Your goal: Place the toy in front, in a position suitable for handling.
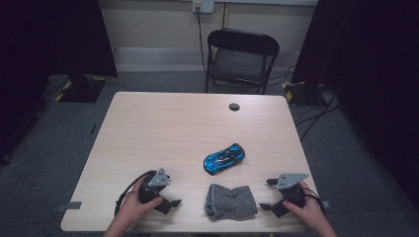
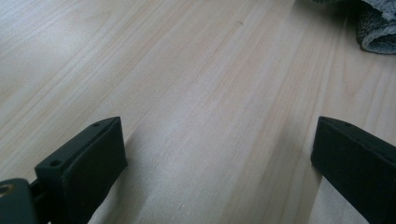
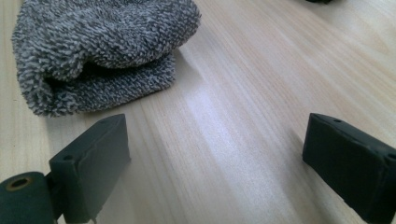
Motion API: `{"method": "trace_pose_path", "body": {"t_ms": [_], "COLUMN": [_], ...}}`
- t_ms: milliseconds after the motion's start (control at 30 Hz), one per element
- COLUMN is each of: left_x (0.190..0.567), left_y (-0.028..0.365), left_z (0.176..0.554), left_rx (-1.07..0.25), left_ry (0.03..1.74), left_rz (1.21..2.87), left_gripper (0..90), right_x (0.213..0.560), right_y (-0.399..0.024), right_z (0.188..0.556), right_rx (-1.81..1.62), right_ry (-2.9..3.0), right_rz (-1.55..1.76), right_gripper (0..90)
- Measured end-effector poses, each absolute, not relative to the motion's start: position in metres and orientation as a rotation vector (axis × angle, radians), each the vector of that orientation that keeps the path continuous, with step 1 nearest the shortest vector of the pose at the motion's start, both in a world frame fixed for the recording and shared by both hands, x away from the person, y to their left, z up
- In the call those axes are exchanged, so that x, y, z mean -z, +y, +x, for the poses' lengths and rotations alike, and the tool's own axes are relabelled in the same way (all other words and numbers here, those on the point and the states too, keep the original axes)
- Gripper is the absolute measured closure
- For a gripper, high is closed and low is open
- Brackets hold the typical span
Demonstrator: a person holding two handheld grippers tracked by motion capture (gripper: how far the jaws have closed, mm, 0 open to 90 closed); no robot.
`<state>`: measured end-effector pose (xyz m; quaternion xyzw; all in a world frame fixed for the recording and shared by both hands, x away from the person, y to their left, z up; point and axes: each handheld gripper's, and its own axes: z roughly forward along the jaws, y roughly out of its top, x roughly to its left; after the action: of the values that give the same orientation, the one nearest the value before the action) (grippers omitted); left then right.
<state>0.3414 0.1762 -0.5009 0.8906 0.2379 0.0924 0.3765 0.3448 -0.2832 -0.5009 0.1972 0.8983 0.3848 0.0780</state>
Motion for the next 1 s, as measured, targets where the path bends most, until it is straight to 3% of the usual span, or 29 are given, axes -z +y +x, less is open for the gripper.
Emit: {"method": "trace_pose_path", "body": {"t_ms": [400, 500, 533, 600, 700, 1000], "left_x": [0.499, 0.497, 0.493, 0.492, 0.486, 0.480], "left_y": [0.177, 0.177, 0.176, 0.174, 0.168, 0.141], "left_z": [0.343, 0.343, 0.344, 0.344, 0.346, 0.364], "left_rx": [-0.217, -0.235, -0.213, -0.213, -0.215, -0.228], "left_ry": [0.661, 0.671, 0.690, 0.689, 0.677, 0.728], "left_rz": [2.256, 2.262, 2.240, 2.230, 2.229, 2.168], "left_gripper": [3.1, 8.4, 20.9, 14.6, 18.3, 15.8], "right_x": [0.501, 0.501, 0.501, 0.501, 0.501, 0.501], "right_y": [-0.283, -0.283, -0.283, -0.283, -0.283, -0.283], "right_z": [0.345, 0.345, 0.345, 0.345, 0.345, 0.345], "right_rx": [-1.152, -1.152, -1.152, -1.152, -1.150, -1.150], "right_ry": [2.690, 2.690, 2.690, 2.689, 2.685, 2.684], "right_rz": [0.590, 0.590, 0.592, 0.593, 0.603, 0.603], "right_gripper": [6.5, 6.5, 6.5, 6.5, 6.5, 6.5]}}
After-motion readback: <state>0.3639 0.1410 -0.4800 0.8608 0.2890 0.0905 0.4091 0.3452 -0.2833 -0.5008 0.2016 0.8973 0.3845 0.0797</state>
